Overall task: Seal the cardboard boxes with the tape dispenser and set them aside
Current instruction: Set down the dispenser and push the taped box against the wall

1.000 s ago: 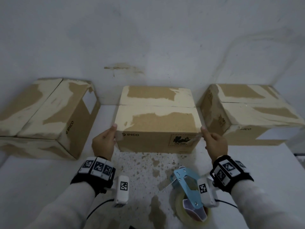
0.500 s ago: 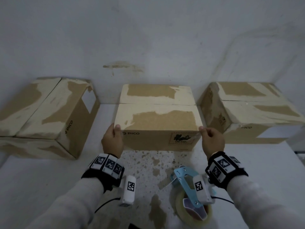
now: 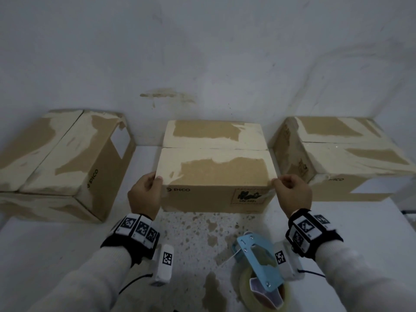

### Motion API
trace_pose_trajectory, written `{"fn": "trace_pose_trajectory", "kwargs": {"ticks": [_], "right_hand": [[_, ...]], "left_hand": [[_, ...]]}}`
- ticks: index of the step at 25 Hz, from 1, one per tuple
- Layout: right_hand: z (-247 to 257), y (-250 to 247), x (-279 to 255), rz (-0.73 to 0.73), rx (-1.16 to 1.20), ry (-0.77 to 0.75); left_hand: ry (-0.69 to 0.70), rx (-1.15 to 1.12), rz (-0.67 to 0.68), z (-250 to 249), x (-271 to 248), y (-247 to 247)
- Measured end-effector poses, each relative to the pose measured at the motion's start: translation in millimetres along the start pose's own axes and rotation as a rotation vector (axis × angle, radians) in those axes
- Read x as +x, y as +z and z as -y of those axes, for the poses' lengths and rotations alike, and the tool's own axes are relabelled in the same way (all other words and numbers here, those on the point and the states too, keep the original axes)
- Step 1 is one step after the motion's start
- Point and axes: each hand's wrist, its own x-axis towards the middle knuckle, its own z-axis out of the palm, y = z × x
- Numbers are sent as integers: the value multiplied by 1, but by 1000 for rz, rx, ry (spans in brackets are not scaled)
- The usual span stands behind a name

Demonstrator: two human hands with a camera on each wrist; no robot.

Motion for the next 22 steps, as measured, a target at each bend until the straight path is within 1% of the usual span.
{"fn": "trace_pose_trajectory", "kwargs": {"ticks": [2, 4, 5, 7, 8, 10, 12, 15, 17, 19, 22], "right_hand": [[0, 4, 12, 96, 18, 47], [5, 10, 25, 227, 80, 70], [10, 10, 28, 307, 123, 90], [13, 16, 36, 460, 224, 130], [13, 19, 39, 502, 263, 140], [5, 23, 44, 496, 293, 164], [-8, 27, 53, 499, 302, 171], [23, 21, 49, 516, 233, 167], [25, 24, 56, 468, 170, 161], [23, 27, 59, 425, 111, 163], [27, 27, 56, 448, 108, 154]], "left_hand": [[-73, -48, 111, -4, 19, -1], [-130, -102, 264, -14, 35, 5], [-136, -137, 315, -19, 40, 9], [-151, -196, 359, -22, 48, 16], [-168, -230, 382, -24, 49, 18], [-172, -311, 415, -26, 47, 19], [-163, -343, 427, -23, 53, 20], [-123, -296, 495, -19, 66, 21], [-121, -268, 498, -19, 70, 23], [-130, -245, 479, -21, 68, 25], [-212, -264, 503, -17, 68, 27]]}}
